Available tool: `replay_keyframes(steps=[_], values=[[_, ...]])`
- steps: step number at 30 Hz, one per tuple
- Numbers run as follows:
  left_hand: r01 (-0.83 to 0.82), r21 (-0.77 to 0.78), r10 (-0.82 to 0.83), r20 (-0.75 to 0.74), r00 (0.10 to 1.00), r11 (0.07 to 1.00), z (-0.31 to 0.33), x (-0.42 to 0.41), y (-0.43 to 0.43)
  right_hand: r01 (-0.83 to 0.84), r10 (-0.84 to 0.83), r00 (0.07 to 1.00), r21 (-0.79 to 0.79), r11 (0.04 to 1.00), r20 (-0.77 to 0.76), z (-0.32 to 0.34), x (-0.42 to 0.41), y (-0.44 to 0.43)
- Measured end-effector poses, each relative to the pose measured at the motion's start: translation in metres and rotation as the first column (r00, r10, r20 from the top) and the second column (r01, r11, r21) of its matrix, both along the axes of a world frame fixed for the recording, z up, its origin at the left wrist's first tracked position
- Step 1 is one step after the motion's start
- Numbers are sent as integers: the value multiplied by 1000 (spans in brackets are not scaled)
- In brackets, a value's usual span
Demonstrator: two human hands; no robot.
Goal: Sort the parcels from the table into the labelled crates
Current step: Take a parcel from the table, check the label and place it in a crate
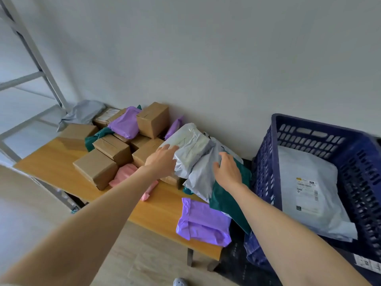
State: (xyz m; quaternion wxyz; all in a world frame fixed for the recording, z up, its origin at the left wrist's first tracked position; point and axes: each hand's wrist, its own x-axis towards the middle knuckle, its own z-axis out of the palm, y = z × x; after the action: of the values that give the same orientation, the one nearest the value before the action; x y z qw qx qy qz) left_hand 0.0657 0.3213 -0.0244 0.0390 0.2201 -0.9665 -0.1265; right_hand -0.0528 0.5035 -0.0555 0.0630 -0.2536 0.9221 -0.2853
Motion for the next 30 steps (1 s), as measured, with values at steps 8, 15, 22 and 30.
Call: replay_keyframes(steps=[8,15,22,30], values=[[85,53,-88,62,994,995,-35,-49,-25,107,-114,988,66,992,109,-40,-29,-19],[275,129,-285,63,957,953,-67,-97,4,225,-257,945,168,960,202,-69,-40,1],[499,41,-499,149,854,866,-93,-131,13,337,-383,891,207,918,246,-84,-38,5],[624,5,-614,185,767,781,-94,-151,-7,350,-433,885,367,862,172,-94,-29,-20]])
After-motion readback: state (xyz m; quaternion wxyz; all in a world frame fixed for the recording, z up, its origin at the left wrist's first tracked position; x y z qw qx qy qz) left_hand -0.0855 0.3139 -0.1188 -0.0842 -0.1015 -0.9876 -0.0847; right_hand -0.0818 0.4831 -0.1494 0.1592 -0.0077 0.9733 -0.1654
